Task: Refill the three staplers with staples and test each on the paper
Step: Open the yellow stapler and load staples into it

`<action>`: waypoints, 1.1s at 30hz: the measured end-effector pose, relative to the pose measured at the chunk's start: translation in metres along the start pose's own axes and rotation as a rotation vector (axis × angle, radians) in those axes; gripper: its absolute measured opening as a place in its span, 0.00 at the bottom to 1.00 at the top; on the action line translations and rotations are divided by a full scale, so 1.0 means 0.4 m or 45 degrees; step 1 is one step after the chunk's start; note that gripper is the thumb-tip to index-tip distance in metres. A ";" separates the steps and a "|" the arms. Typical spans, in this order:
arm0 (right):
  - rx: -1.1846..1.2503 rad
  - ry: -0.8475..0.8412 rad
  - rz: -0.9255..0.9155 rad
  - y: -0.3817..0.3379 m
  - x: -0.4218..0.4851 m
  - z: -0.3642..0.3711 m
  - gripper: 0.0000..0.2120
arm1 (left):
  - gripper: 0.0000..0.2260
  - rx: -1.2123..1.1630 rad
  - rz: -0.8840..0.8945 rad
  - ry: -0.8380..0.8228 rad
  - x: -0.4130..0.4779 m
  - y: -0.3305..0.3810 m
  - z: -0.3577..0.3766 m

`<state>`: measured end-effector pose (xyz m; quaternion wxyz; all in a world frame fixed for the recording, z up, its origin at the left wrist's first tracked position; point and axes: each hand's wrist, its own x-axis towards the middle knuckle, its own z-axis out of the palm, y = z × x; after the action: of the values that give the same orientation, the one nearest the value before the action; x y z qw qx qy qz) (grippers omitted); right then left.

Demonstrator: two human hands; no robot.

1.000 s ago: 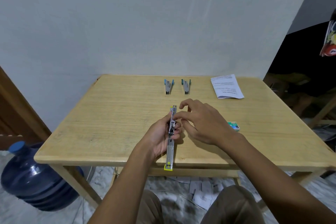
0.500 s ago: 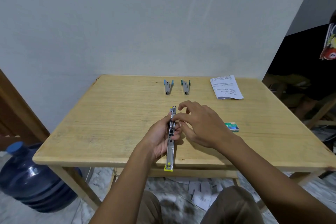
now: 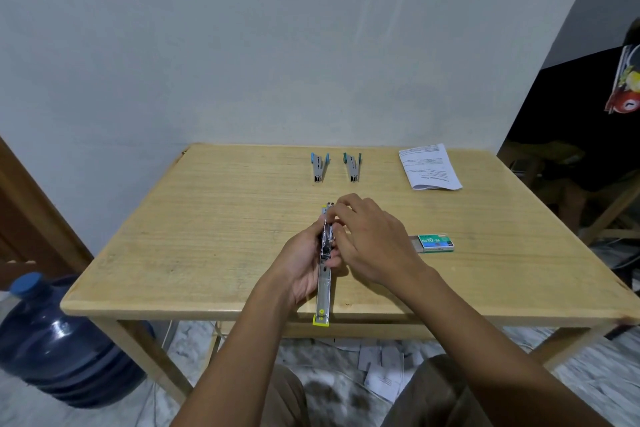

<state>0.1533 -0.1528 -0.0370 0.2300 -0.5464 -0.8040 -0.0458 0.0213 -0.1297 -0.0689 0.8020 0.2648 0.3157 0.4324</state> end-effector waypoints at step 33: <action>0.512 0.311 -0.075 0.021 -0.038 0.013 0.05 | 0.15 -0.018 -0.039 0.090 -0.005 0.007 0.011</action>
<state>0.1639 -0.1608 -0.0495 0.4285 -0.4563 -0.7787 0.0427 0.0225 -0.1307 -0.0635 0.7988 0.2387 0.3447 0.4314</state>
